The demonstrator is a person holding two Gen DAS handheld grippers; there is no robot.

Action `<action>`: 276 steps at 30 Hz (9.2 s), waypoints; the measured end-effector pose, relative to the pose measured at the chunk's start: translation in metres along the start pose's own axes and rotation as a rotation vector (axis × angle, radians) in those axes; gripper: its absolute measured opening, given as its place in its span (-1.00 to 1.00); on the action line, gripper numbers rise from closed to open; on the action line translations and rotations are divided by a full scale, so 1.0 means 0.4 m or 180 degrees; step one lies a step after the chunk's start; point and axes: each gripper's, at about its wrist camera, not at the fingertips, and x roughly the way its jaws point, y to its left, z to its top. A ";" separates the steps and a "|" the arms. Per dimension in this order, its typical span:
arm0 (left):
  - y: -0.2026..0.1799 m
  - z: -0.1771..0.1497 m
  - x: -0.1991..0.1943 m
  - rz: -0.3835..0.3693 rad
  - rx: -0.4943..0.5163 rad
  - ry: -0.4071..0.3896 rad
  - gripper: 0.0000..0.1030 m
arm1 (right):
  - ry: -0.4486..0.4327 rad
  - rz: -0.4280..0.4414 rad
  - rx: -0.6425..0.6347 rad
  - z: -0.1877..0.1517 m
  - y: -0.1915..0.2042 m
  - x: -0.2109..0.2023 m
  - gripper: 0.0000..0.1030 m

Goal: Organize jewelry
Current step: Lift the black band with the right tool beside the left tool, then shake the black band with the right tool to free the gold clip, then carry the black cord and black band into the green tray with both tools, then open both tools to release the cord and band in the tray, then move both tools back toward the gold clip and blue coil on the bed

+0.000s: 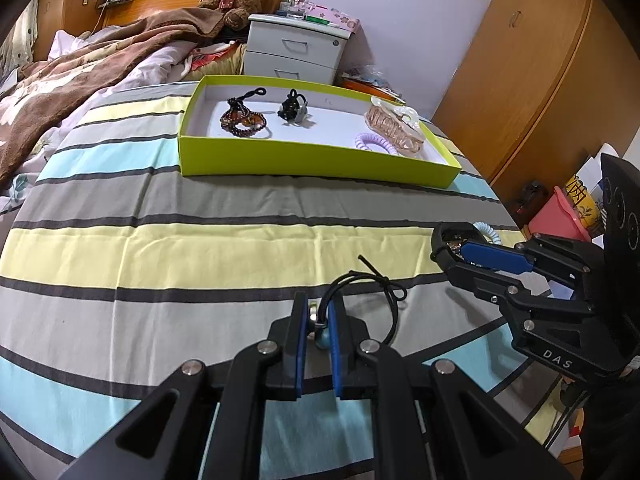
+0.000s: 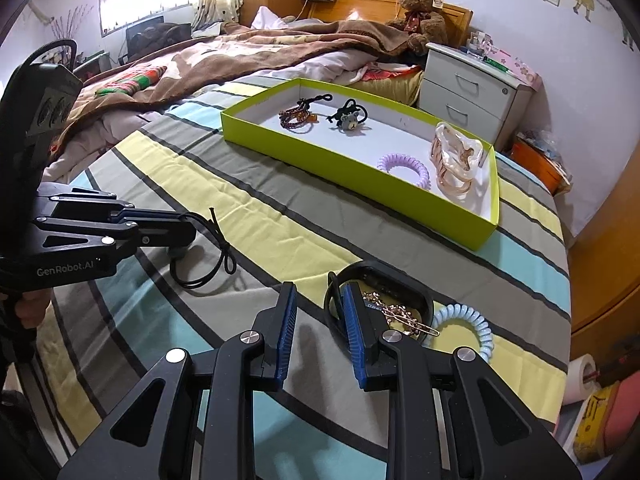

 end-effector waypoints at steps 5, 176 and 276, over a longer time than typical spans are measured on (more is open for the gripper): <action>-0.002 0.001 0.003 -0.0005 0.0000 0.0001 -0.79 | 0.0083 -0.0075 -0.0061 0.000 0.004 0.018 -0.52; 0.121 0.317 0.169 0.0190 -0.0320 0.0059 -0.80 | 0.0612 -0.0434 0.0219 0.435 -0.213 0.343 -0.76; -0.086 0.028 -0.062 -0.0139 0.0080 -0.0364 0.73 | -0.0221 -0.0593 0.1285 -0.092 -0.237 -0.115 -0.13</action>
